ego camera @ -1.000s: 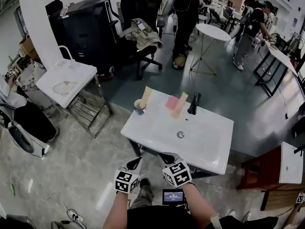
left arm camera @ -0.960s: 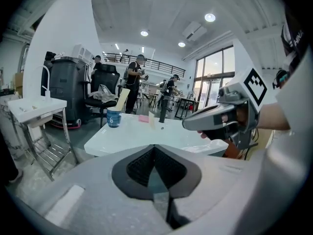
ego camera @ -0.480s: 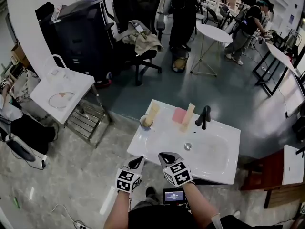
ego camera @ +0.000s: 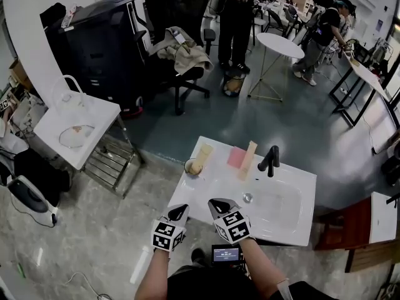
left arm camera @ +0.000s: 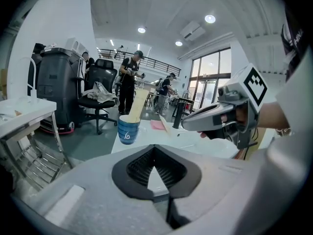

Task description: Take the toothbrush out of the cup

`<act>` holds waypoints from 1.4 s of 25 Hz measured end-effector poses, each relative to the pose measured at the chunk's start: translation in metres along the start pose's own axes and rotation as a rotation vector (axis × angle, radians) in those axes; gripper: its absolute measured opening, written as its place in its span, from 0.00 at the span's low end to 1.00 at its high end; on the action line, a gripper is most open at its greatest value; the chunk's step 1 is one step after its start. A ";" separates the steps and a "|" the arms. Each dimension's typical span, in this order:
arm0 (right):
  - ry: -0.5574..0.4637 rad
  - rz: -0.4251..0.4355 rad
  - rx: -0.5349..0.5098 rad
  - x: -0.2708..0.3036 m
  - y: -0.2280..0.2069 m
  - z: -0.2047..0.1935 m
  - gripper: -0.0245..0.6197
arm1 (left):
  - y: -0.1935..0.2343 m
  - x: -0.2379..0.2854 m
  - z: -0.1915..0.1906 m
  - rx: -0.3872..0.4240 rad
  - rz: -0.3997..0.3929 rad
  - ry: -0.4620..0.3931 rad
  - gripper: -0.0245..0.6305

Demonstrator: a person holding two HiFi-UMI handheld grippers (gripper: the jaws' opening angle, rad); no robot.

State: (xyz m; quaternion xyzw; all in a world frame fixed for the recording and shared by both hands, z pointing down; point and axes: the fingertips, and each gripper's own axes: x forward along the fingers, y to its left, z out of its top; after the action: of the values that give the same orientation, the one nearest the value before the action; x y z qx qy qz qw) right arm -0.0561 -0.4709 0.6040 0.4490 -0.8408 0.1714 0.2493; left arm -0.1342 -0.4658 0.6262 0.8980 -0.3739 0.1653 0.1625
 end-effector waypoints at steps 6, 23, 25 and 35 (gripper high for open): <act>-0.004 0.010 -0.005 0.005 -0.005 0.007 0.05 | 0.005 0.004 0.010 0.003 0.011 -0.006 0.05; -0.044 0.062 -0.025 -0.003 -0.033 0.018 0.05 | -0.009 0.015 0.030 0.006 0.097 -0.034 0.05; -0.049 0.074 -0.027 -0.004 -0.033 0.020 0.05 | -0.010 0.014 0.033 0.000 0.108 -0.041 0.05; -0.052 0.113 -0.021 -0.002 -0.036 0.021 0.05 | -0.011 0.016 0.034 0.001 0.146 -0.022 0.05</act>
State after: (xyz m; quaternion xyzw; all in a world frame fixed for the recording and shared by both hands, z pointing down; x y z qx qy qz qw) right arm -0.0304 -0.5004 0.5879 0.4026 -0.8727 0.1643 0.2220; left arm -0.1097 -0.4819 0.6006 0.8703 -0.4400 0.1671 0.1454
